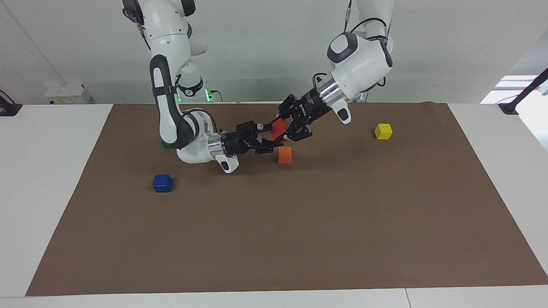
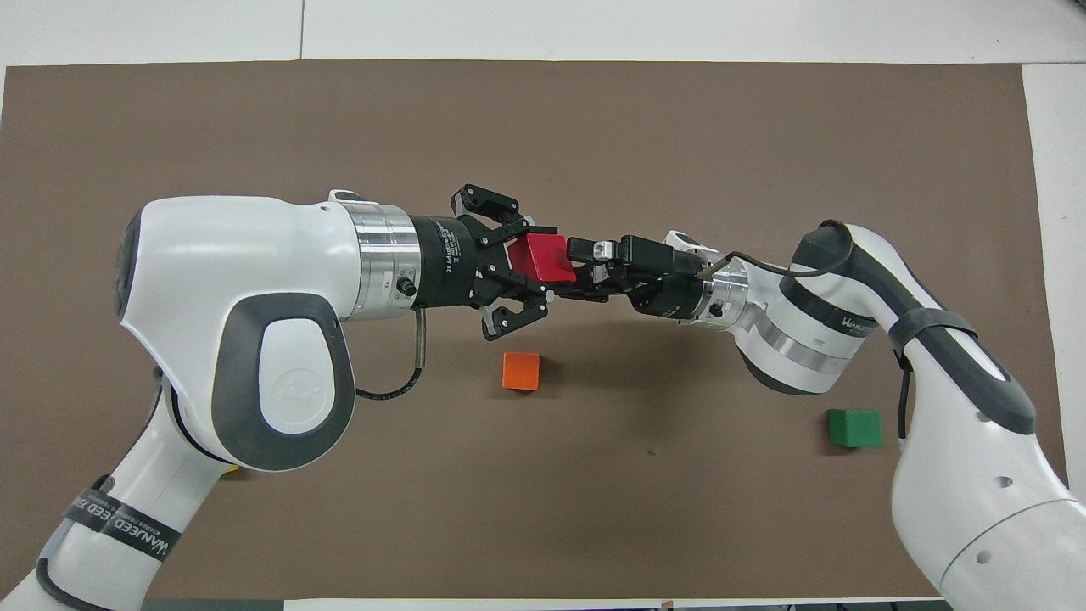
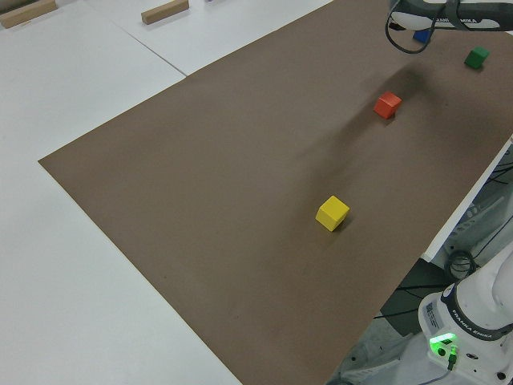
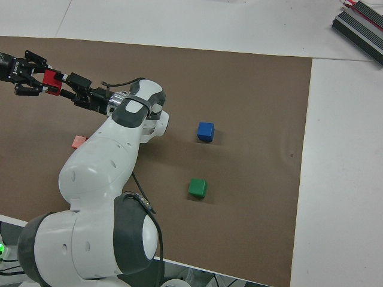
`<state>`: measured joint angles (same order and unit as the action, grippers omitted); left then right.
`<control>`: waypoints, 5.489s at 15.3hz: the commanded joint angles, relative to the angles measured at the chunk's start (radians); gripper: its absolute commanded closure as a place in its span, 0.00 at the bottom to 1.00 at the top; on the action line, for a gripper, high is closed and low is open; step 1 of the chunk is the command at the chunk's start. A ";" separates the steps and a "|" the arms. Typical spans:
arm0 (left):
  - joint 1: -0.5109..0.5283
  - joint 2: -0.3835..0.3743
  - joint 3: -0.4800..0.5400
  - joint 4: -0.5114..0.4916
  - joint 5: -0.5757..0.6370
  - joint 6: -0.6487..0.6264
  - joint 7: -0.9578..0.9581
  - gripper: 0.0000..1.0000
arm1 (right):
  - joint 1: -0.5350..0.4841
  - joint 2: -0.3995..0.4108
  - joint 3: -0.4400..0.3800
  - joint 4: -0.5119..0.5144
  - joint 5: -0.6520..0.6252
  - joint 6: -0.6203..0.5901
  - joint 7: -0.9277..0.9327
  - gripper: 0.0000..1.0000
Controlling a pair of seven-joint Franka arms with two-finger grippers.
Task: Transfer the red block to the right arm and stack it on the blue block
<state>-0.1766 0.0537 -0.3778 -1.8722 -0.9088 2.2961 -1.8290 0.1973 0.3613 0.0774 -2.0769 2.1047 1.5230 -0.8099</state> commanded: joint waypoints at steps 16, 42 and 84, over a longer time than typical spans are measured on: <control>-0.050 -0.021 0.010 -0.096 -0.074 0.098 0.077 1.00 | 0.034 -0.004 0.002 -0.014 0.023 0.075 -0.071 1.00; -0.054 -0.044 0.016 -0.096 -0.058 0.077 0.117 0.00 | 0.053 -0.007 0.004 -0.012 0.061 0.095 -0.072 1.00; 0.206 -0.130 0.221 -0.007 1.027 -0.587 1.648 0.00 | -0.343 -0.259 -0.011 0.170 -2.057 0.505 0.674 1.00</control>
<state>0.1539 0.0407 -0.2609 -1.7516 0.1001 1.6707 -0.1868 -0.0966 0.1008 0.0607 -1.9109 0.0528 2.0139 -0.0631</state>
